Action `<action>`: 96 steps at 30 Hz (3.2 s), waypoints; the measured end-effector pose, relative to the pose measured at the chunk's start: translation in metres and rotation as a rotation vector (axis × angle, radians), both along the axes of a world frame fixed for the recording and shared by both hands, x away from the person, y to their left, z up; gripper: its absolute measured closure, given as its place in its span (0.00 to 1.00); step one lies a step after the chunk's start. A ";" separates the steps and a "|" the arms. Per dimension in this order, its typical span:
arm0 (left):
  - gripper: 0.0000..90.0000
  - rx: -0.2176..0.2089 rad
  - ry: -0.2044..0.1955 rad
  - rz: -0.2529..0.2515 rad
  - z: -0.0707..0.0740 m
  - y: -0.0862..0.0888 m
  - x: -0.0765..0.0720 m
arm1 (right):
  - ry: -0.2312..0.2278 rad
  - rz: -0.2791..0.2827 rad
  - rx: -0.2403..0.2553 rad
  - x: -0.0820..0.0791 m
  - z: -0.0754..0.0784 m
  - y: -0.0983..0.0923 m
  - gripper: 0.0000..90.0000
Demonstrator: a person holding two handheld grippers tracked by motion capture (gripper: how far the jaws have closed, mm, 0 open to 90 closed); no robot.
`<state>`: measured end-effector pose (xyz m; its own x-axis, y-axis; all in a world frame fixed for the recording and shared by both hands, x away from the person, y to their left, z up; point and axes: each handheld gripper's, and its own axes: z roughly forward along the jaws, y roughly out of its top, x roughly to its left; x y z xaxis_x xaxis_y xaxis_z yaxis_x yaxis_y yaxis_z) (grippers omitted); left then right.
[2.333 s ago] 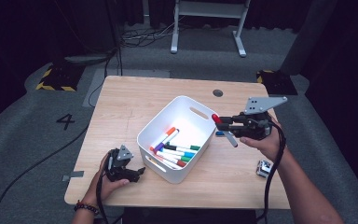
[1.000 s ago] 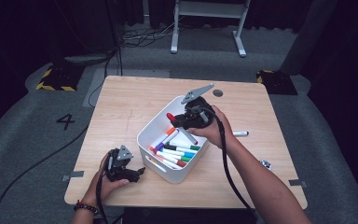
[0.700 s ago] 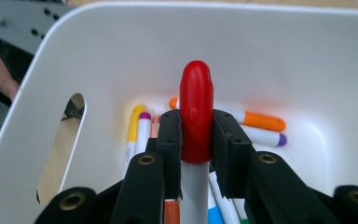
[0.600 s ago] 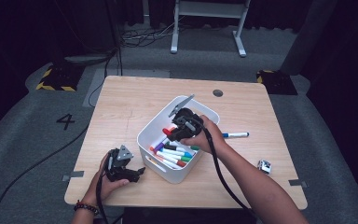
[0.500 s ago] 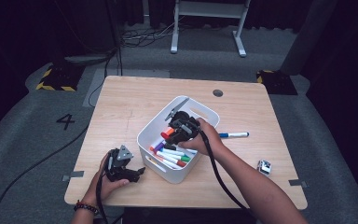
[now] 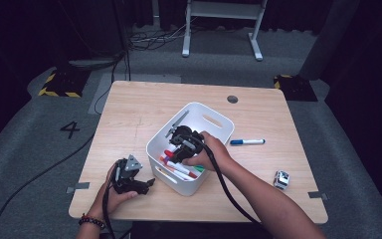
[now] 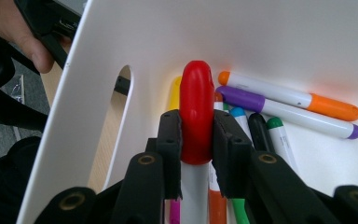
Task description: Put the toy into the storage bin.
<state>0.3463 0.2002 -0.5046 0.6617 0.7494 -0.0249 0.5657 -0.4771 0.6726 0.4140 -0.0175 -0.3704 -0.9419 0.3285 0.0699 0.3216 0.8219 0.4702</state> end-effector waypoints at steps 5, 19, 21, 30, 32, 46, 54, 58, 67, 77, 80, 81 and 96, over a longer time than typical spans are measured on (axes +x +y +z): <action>0.11 0.002 -0.002 0.000 0.000 0.000 0.000 | 0.025 0.004 -0.015 -0.006 0.001 0.006 0.83; 0.11 0.002 -0.002 0.001 0.000 0.000 0.000 | 0.056 -0.021 -0.024 -0.010 0.001 0.009 0.82; 0.11 0.002 -0.003 0.000 0.000 0.000 0.000 | 0.045 -0.040 -0.018 -0.009 0.002 0.007 0.78; 0.11 0.005 -0.005 0.004 0.000 0.000 0.000 | -0.040 -0.009 0.038 -0.006 0.006 -0.002 0.66; 0.11 0.004 -0.003 0.003 0.000 0.000 0.000 | -0.055 -0.008 0.058 -0.005 0.011 -0.011 0.64; 0.11 0.003 -0.006 0.006 0.000 0.000 0.000 | -0.202 -0.030 0.190 -0.012 0.047 -0.098 0.60; 0.11 0.004 -0.007 0.007 0.000 0.000 0.000 | -0.238 -0.083 0.271 -0.012 0.054 -0.148 0.54; 0.11 0.004 -0.007 0.007 0.000 0.000 0.000 | -0.268 -0.116 0.287 -0.010 0.054 -0.175 0.52; 0.11 0.003 -0.003 0.004 0.000 0.000 0.000 | -0.254 -0.192 0.365 0.014 0.026 -0.227 0.46; 0.11 0.003 -0.006 0.007 0.000 0.000 0.000 | -0.218 -0.283 0.263 0.048 -0.022 -0.252 0.48; 0.11 0.003 -0.006 0.007 0.000 0.000 0.000 | -0.191 -0.296 0.235 0.060 -0.040 -0.255 0.48; 0.11 0.003 -0.006 0.007 0.000 0.000 0.000 | -0.177 -0.300 0.220 0.064 -0.046 -0.254 0.48; 0.11 0.003 -0.005 0.006 0.000 0.000 0.000 | -0.153 -0.290 0.029 0.100 -0.103 -0.242 0.49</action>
<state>0.3461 0.2002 -0.5044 0.6570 0.7536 -0.0192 0.5651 -0.4756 0.6741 0.5145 -0.2593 -0.4729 -0.8096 0.5846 -0.0521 0.4638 0.6917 0.5535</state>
